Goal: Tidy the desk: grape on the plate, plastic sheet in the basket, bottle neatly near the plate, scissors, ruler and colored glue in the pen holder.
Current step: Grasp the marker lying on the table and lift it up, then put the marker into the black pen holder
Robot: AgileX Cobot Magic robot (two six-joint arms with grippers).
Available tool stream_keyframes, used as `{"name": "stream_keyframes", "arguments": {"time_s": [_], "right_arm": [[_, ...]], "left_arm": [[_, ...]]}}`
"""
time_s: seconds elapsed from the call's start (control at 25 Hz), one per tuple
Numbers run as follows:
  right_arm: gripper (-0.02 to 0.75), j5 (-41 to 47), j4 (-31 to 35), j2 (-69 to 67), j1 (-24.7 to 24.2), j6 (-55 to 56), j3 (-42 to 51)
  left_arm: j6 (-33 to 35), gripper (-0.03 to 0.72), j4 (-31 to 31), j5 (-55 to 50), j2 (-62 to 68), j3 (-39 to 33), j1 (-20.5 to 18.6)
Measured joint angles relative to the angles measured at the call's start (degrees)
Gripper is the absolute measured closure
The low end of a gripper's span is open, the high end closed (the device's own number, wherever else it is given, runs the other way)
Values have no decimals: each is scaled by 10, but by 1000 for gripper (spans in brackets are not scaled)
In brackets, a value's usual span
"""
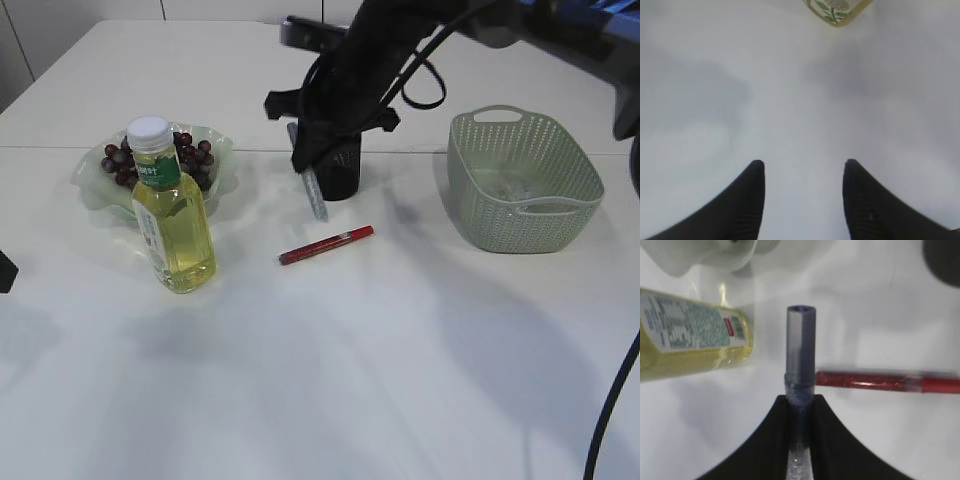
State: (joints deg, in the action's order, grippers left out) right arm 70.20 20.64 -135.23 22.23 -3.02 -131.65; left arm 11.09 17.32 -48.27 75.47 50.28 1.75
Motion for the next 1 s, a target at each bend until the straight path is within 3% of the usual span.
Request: {"name": "stream_keyframes", "arguments": {"time_s": [0.24,0.4,0.68,1.0], "right_arm": [[626,5,70,0,-89,-38,-40],[626,-37,180,0,-125,-121,-41],[626,-180,301,-21,-131,-311,-42],[626,-284,357,-56,-131,-473,-42]], "left_arm": [[0,316,1,-2,0,0,0],[0,316,18,-4,0,0,0],[0,316,40,-5,0,0,0],[0,316,42,-5,0,0,0]]}}
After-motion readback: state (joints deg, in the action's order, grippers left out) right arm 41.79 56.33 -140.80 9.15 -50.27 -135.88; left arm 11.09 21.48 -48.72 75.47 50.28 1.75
